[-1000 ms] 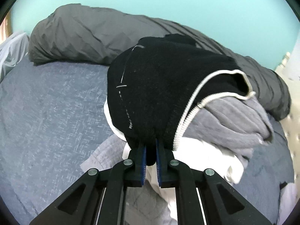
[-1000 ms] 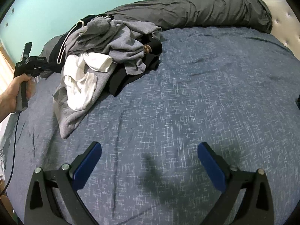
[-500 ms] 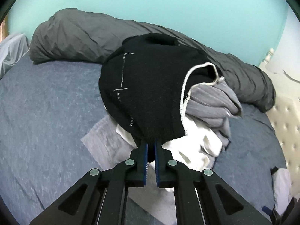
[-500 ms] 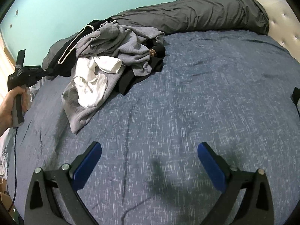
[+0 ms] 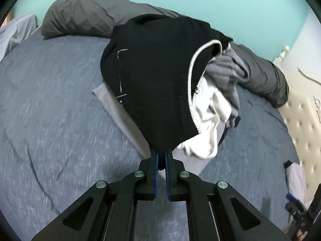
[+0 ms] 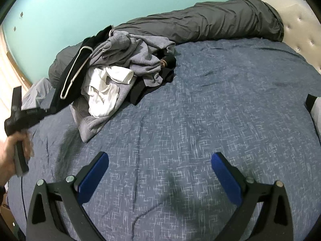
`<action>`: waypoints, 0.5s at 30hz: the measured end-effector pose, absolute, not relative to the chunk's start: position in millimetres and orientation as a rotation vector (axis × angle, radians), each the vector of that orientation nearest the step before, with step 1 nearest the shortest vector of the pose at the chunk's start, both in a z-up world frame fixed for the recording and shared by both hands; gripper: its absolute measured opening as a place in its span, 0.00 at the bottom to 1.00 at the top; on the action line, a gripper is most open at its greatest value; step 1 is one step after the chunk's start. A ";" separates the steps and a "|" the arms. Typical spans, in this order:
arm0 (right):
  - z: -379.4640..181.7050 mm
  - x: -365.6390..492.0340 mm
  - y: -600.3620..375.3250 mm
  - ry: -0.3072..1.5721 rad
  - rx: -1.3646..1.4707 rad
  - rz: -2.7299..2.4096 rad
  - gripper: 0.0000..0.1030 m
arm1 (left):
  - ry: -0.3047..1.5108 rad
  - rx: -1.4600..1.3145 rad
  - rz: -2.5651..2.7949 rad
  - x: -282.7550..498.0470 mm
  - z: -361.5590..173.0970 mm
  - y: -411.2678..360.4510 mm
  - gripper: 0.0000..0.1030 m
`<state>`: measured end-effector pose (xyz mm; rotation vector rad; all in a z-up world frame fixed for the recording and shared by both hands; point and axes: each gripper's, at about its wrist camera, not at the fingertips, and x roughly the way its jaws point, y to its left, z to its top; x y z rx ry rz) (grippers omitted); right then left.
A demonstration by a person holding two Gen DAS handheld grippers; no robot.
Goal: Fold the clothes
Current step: 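Lift the black sweatshirt with the left tool and pull it off the pile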
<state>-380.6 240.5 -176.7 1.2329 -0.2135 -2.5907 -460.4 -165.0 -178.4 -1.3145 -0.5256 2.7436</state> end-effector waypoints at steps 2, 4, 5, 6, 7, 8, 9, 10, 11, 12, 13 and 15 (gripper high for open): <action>-177.8 -376.1 239.7 -0.200 1.226 -2.600 1.00 | -0.520 -1.317 2.749 -450.0 -180.8 -165.7 0.05; -180.5 -372.6 239.4 -0.200 1.224 -2.606 1.00 | -0.508 -1.308 2.736 -440.9 -182.5 -167.3 0.05; -181.9 -370.8 239.1 -0.200 1.223 -2.610 1.00 | -0.505 -1.302 2.740 -436.1 -182.4 -168.4 0.05; -183.7 -368.7 238.1 -0.195 1.220 -2.616 1.00 | -0.503 -1.298 2.740 -432.1 -182.0 -169.1 0.05; -185.7 -366.8 237.0 -0.189 1.221 -2.619 1.00 | -0.496 -1.291 2.743 -427.4 -181.8 -168.7 0.05; -187.1 -365.6 236.0 -0.184 1.223 -2.620 1.00 | -0.491 -1.288 2.744 -424.0 -182.2 -167.7 0.05; -188.9 -364.3 234.4 -0.177 1.226 -2.619 1.00 | -0.485 -1.285 2.741 -420.0 -182.7 -166.5 0.05; -190.2 -362.4 233.3 -0.169 1.224 -2.619 1.00 | -0.479 -1.283 2.738 -415.9 -183.1 -165.4 0.05; -190.6 -360.4 232.8 -0.161 1.220 -2.622 1.00 | -0.471 -1.280 2.737 -411.8 -183.6 -164.2 0.04; -191.0 -358.4 232.2 -0.154 1.216 -2.625 1.00 | -0.457 -1.276 2.738 -407.8 -184.3 -162.6 0.04; -191.1 -356.2 232.1 -0.150 1.210 -2.628 1.00 | -0.445 -1.275 2.732 -403.9 -185.7 -160.6 0.00; -191.0 -352.6 232.0 -0.146 1.202 -2.632 1.00 | -0.404 -1.270 2.725 -392.9 -189.1 -154.4 0.00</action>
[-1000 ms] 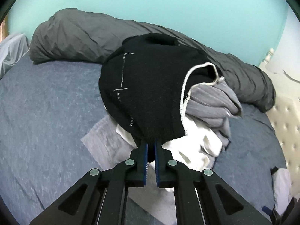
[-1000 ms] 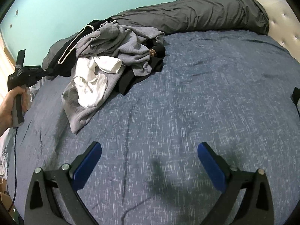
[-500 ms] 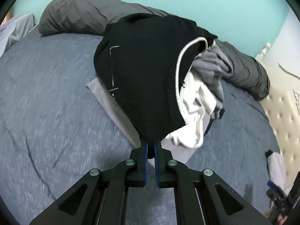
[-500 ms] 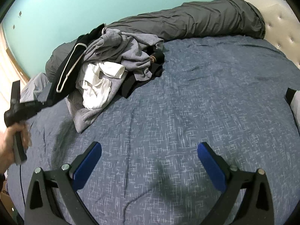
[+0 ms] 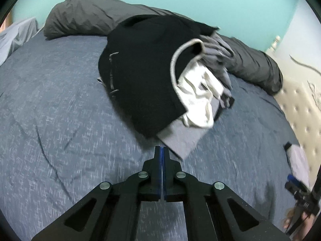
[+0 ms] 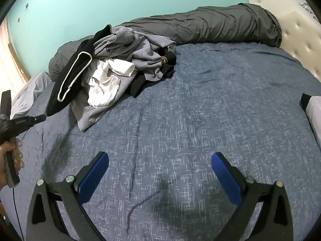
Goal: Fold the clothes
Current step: 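Lift the black sweatshirt with the left tool and pull it off the pile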
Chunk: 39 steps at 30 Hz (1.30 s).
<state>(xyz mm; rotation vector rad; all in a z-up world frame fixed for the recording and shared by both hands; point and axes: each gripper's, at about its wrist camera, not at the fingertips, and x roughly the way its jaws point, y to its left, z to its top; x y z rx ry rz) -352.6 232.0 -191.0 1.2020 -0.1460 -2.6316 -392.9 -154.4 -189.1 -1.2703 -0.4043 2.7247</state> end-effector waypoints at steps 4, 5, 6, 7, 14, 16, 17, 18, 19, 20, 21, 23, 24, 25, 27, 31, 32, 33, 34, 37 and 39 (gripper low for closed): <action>-192.9 -342.9 234.0 -0.146 1.185 -2.634 1.00 | -0.426 -1.261 2.757 -383.0 -195.2 -161.5 0.00; -193.3 -340.8 234.8 -0.148 1.179 -2.634 1.00 | -0.437 -1.241 2.781 -382.2 -193.8 -166.1 0.00; -193.7 -338.5 236.1 -0.147 1.168 -2.635 1.00 | -0.457 -1.226 2.784 -383.2 -193.1 -169.6 0.00; -193.8 -335.9 237.2 -0.136 1.152 -2.642 1.00 | -0.475 -1.208 2.790 -384.3 -192.0 -173.0 0.00; -189.9 -307.8 243.1 -0.137 1.120 -2.703 1.00 | -0.530 -1.206 2.808 -374.3 -188.0 -170.4 0.14; -189.7 -301.3 241.2 -0.135 1.152 -2.690 1.00 | -0.493 -1.226 2.798 -373.8 -189.3 -163.2 0.20; -189.2 -300.5 239.2 -0.117 1.162 -2.677 1.00 | -0.478 -1.235 2.794 -374.1 -190.2 -160.0 0.31; -188.3 -299.6 238.3 -0.104 1.160 -2.678 1.00 | -0.478 -1.243 2.794 -376.3 -192.9 -158.7 0.38; -187.1 -298.6 238.3 -0.094 1.151 -2.688 1.00 | -0.498 -1.257 2.788 -380.7 -197.9 -159.3 0.43; -186.5 -298.6 239.1 -0.095 1.145 -2.694 1.00 | -0.513 -1.267 2.789 -386.0 -202.8 -160.0 0.43; -187.3 -300.8 240.8 -0.107 1.147 -2.691 1.00 | -0.528 -1.277 2.789 -391.3 -207.8 -160.6 0.43; -190.5 -306.4 243.5 -0.121 1.151 -2.685 1.00 | -0.539 -1.294 2.797 -406.0 -217.8 -161.0 0.43; -192.6 -309.8 244.0 -0.124 1.146 -2.682 1.00 | -0.538 -1.298 2.805 -415.1 -222.9 -161.1 0.43; -195.6 -313.1 244.2 -0.126 1.142 -2.679 1.00 | -0.532 -1.295 2.817 -425.3 -227.7 -161.7 0.43; -201.9 -318.7 244.5 -0.131 1.137 -2.674 1.00 | -0.521 -1.313 2.825 -444.4 -237.3 -163.3 0.43; -212.5 -326.7 246.0 -0.161 1.128 -2.665 1.00 | -0.550 -1.329 2.840 -475.6 -254.5 -171.6 0.44; -214.5 -327.9 246.3 -0.170 1.126 -2.663 1.00 | -0.557 -1.326 2.834 -478.5 -256.9 -173.5 0.44; -216.3 -328.9 246.4 -0.180 1.126 -2.661 1.00 | -0.565 -1.323 2.828 -481.4 -259.4 -175.3 0.44; -218.2 -330.0 246.5 -0.190 1.125 -2.659 1.00 | -0.572 -1.320 2.822 -484.3 -261.8 -177.2 0.43; -220.9 -331.1 243.4 -0.187 1.119 -2.655 1.00 | -0.576 -1.312 2.811 -489.6 -265.5 -179.1 0.11; -222.0 -330.7 240.7 -0.174 1.125 -2.654 1.00 | -0.544 -1.298 2.809 -485.1 -260.9 -177.3 0.09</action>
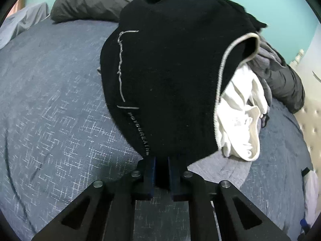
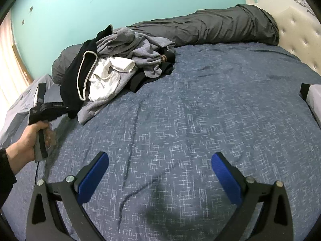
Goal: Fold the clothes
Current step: 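Lift the black sweatshirt with the left tool and pull it off the pile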
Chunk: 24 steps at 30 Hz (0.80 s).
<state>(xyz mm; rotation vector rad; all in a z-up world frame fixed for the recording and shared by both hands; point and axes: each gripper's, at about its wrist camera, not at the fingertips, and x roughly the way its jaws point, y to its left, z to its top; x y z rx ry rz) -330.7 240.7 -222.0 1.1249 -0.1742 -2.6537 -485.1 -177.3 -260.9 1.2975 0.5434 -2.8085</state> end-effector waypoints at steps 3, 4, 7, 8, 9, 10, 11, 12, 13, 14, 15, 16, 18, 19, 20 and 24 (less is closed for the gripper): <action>-221.8 -329.1 238.8 -0.174 1.132 -2.656 1.00 | 0.502 1.291 -2.842 -473.8 -250.5 -175.0 0.06; -220.1 -327.7 238.8 -0.178 1.131 -2.661 1.00 | 0.495 1.288 -2.849 -468.9 -246.6 -175.1 0.05; -212.0 -322.3 237.4 -0.157 1.113 -2.677 1.00 | 0.502 1.287 -2.860 -450.0 -236.1 -176.1 0.05; -209.1 -319.5 236.5 -0.149 1.116 -2.676 1.00 | 0.510 1.284 -2.861 -442.3 -232.6 -176.6 0.05; -206.2 -316.4 235.7 -0.143 1.124 -2.669 1.00 | 0.519 1.285 -2.865 -435.6 -229.4 -176.6 0.05; -203.3 -312.9 235.2 -0.138 1.129 -2.666 1.00 | 0.516 1.285 -2.869 -428.1 -225.9 -176.5 0.05; -200.4 -308.9 235.3 -0.133 1.130 -2.667 1.00 | 0.511 1.287 -2.874 -419.6 -222.3 -176.1 0.05; -197.4 -304.9 235.6 -0.127 1.128 -2.670 1.00 | 0.497 1.294 -2.879 -410.5 -218.7 -174.6 0.04; -194.0 -300.2 236.2 -0.125 1.127 -2.670 1.00 | 0.482 1.302 -2.882 -407.3 -216.2 -170.9 0.02; -190.2 -295.0 237.0 -0.125 1.127 -2.669 1.00 | 0.471 1.309 -2.885 -397.9 -213.8 -167.5 0.02; -186.2 -289.8 237.7 -0.127 1.126 -2.670 1.00 | 0.473 1.313 -2.887 -389.4 -211.3 -166.2 0.02; -181.9 -284.5 238.4 -0.129 1.124 -2.673 1.00 | 0.472 1.320 -2.891 -381.0 -209.0 -164.6 0.00; -172.8 -274.4 240.5 -0.132 1.116 -2.678 1.00 | 0.453 1.346 -2.910 -364.5 -205.7 -160.0 0.00; -168.3 -269.4 241.8 -0.134 1.112 -2.682 1.00 | 0.444 1.345 -2.913 -358.2 -203.8 -157.4 0.00; -163.7 -264.4 243.1 -0.137 1.108 -2.685 1.00 | 0.445 1.345 -2.916 -352.2 -202.1 -155.4 0.00; -147.4 -244.7 247.8 -0.141 1.090 -2.688 1.00 | 0.570 1.323 -2.901 -337.7 -199.4 -161.2 0.00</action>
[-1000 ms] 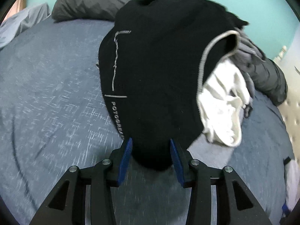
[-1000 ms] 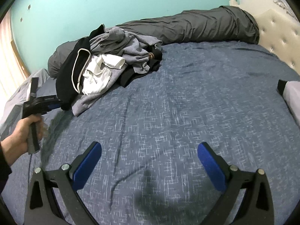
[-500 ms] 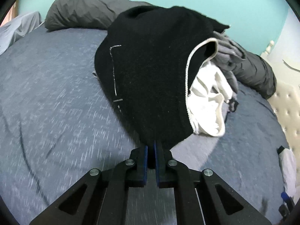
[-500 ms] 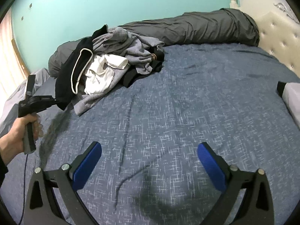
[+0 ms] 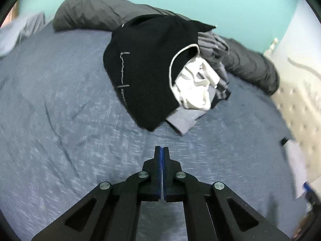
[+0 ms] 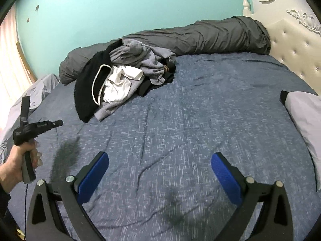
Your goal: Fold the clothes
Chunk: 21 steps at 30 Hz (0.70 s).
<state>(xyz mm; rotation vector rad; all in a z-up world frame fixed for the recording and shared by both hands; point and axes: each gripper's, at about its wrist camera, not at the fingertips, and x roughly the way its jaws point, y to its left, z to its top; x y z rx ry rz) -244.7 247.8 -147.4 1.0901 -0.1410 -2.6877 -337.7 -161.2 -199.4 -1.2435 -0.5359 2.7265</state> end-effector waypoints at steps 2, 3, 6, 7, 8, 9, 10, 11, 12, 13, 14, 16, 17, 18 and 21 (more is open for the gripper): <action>-144.5 -238.5 250.0 -0.134 1.082 -2.694 1.00 | -0.573 -1.245 2.732 -338.9 -202.4 -164.2 0.00; -144.2 -236.7 251.3 -0.135 1.081 -2.697 1.00 | -0.589 -1.249 2.734 -340.7 -204.7 -165.5 0.00; -150.9 -239.4 253.2 -0.142 1.093 -2.690 1.00 | -0.619 -1.284 2.722 -356.2 -217.9 -167.9 0.03; -154.5 -242.1 253.3 -0.152 1.097 -2.686 1.00 | -0.618 -1.289 2.721 -362.7 -222.1 -167.6 0.11; -158.3 -244.8 253.4 -0.163 1.099 -2.685 1.00 | -0.617 -1.291 2.720 -368.7 -226.1 -167.5 0.20; -162.2 -247.4 253.4 -0.175 1.100 -2.685 1.00 | -0.617 -1.291 2.722 -373.9 -229.9 -168.1 0.26; -167.5 -250.0 253.4 -0.190 1.104 -2.681 1.00 | -0.621 -1.296 2.727 -382.1 -234.3 -168.9 0.40; -173.7 -252.6 253.3 -0.207 1.110 -2.674 1.00 | -0.626 -1.301 2.733 -390.4 -238.4 -169.9 0.49; -180.0 -255.2 253.2 -0.225 1.115 -2.667 1.00 | -0.635 -1.301 2.737 -398.7 -242.0 -171.2 0.51; -186.5 -257.7 253.0 -0.243 1.121 -2.660 1.00 | -0.642 -1.304 2.744 -407.2 -245.3 -172.5 0.56; -192.3 -259.6 252.9 -0.261 1.123 -2.652 1.00 | -0.642 -1.314 2.762 -416.3 -248.1 -173.5 0.60; -201.6 -262.5 252.9 -0.290 1.122 -2.638 1.00 | -0.641 -1.322 2.788 -434.1 -253.0 -174.8 0.61; -205.2 -263.4 253.0 -0.297 1.119 -2.636 1.00 | -0.639 -1.308 2.793 -442.4 -254.5 -174.4 0.61; -208.7 -264.2 253.1 -0.304 1.117 -2.633 1.00 | -0.635 -1.299 2.797 -450.5 -256.1 -173.7 0.62; -221.1 -269.0 257.8 -0.362 1.117 -2.629 1.00 | -0.646 -1.311 2.787 -466.9 -263.4 -172.0 0.74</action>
